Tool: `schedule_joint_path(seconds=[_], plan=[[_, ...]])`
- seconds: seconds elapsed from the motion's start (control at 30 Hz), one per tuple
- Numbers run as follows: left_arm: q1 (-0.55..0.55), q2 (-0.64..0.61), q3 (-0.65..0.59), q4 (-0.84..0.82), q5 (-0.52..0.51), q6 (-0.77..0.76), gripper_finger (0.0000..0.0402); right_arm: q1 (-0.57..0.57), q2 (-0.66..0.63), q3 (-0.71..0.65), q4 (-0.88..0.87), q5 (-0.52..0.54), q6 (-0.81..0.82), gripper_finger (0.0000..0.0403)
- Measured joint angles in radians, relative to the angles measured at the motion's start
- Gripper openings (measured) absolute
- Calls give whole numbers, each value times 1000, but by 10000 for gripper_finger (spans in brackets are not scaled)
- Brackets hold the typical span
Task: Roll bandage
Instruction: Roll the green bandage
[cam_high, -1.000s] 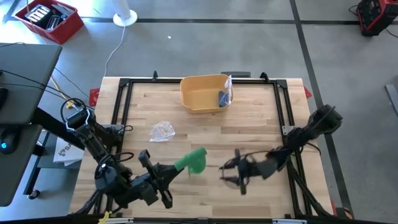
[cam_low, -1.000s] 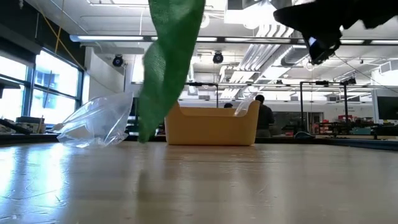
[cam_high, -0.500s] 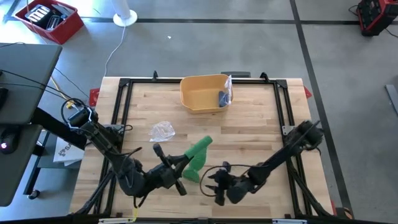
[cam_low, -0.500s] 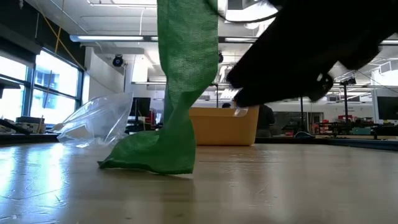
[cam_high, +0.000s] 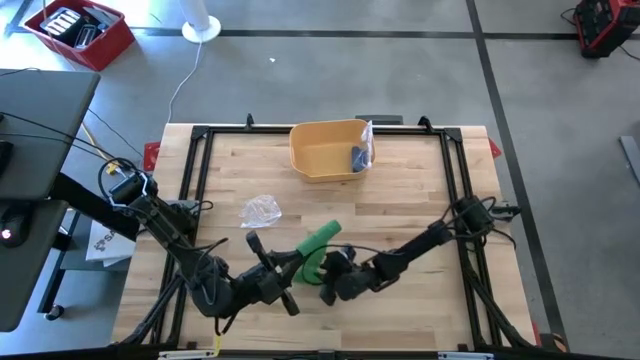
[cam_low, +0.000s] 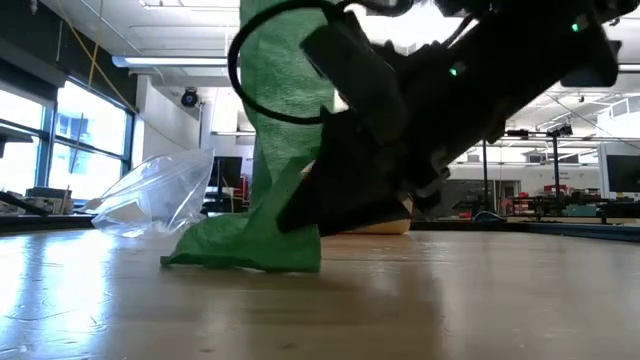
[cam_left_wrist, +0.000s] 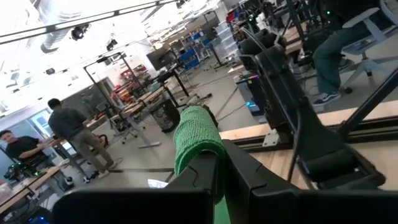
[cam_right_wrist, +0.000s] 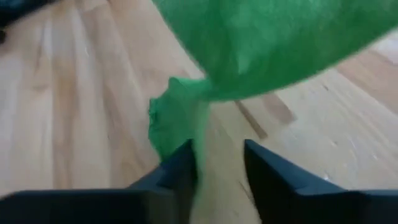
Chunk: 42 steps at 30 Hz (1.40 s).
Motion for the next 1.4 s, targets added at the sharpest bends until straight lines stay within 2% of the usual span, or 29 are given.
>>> schedule_joint_path(seconds=[0.07, 0.13, 0.4, 0.5, 0.6, 0.73, 0.9, 0.97, 1.07, 1.17, 1.27, 1.4], plan=[[-13, -5, 0, -1, 3, 0, 5, -5, 0, -10, -12, -25, 5, 50], [-35, -20, 0, 0, 3, 16, 5, 0, 0, -25, -24, -38, 7, 14], [-109, -127, 0, 45, 1, 127, 5, 55, -9, -116, -3, -34, 186, 4], [-112, -158, 0, 48, 65, 134, 5, 81, -8, -137, 7, -5, 206, 2], [-100, -160, 0, -9, 137, 121, 5, 99, -23, -140, 8, 10, 141, 2], [-74, -149, 0, -177, 166, -22, 5, 126, -70, -145, -14, -33, 89, 2], [-32, -122, 0, -428, 230, -293, 5, 178, -143, -145, -43, -229, 75, 1], [-7, -97, 0, -521, 205, -407, 5, 202, -157, -145, -42, -275, 74, 1], [35, -51, 0, -675, 158, -557, 5, 231, -159, -145, -48, -269, 75, 1], [79, -13, -1, -773, 127, -638, 5, 238, -162, -145, -99, -185, 110, 1], [119, 1, -1, -815, 92, -650, 5, 224, -189, -145, -153, -105, 165, 0], [167, -19, -1, -856, 73, -560, 5, 202, -245, -144, -223, -53, 216, 0]])
